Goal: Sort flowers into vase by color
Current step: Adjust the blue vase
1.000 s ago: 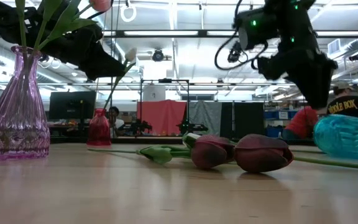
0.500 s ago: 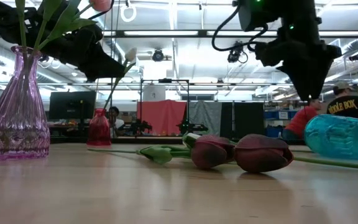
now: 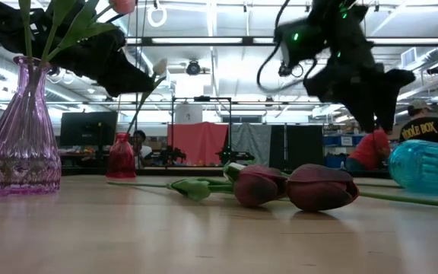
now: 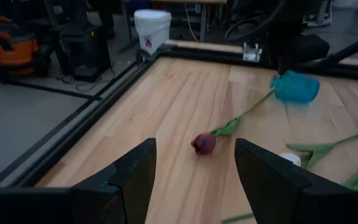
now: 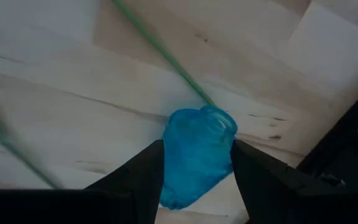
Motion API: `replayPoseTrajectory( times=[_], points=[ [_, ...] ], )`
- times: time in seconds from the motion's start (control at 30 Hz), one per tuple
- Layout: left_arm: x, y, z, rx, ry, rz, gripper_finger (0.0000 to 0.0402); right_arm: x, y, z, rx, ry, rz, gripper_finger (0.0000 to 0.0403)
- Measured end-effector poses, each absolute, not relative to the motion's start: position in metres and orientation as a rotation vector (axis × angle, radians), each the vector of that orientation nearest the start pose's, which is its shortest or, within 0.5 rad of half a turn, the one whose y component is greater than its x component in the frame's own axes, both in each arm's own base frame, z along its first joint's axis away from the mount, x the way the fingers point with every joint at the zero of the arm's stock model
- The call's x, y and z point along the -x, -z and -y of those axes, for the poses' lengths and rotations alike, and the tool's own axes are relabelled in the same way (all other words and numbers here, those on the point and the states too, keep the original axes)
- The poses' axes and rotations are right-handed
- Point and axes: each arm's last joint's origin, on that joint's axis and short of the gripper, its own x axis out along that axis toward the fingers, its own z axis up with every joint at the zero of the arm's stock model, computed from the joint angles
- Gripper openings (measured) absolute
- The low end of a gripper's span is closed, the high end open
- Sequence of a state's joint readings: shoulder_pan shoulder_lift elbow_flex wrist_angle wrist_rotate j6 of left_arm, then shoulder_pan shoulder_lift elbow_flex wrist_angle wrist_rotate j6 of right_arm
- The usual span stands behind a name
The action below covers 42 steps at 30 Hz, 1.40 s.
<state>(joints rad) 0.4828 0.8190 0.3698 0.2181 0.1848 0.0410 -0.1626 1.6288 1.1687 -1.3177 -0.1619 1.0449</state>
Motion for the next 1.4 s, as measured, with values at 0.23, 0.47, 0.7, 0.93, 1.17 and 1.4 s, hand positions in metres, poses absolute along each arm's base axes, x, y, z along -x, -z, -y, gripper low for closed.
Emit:
replayPoseTrajectory(
  times=[0.23,0.47,0.7,0.93,1.17,1.4],
  points=[
    [-0.165,-0.215,-0.080,0.052,-0.290,-0.274,0.0223,-0.269,-0.183,0.052,-1.024,0.916,-1.800,0.0198],
    [-0.170,-0.209,-0.083,0.035,-0.285,-0.303,0.0223,-0.267,-0.171,0.055,-1.010,0.915,-1.933,0.0198],
    [-0.175,-0.203,-0.086,0.034,-0.283,-0.326,0.0223,-0.264,-0.173,0.054,-1.017,0.937,-1.969,0.0198],
    [-0.175,-0.202,-0.086,0.013,-0.275,-0.333,0.0223,-0.265,-0.172,0.054,-1.040,0.926,-1.959,0.0198],
    [-0.175,-0.202,-0.085,0.020,-0.239,-0.334,0.0223,-0.268,-0.171,0.051,-1.014,0.919,-1.930,0.0202],
    [-0.175,-0.202,-0.084,0.014,-0.225,-0.337,0.0223,-0.268,-0.171,0.050,-1.069,0.964,-1.920,0.0256]
  ],
)
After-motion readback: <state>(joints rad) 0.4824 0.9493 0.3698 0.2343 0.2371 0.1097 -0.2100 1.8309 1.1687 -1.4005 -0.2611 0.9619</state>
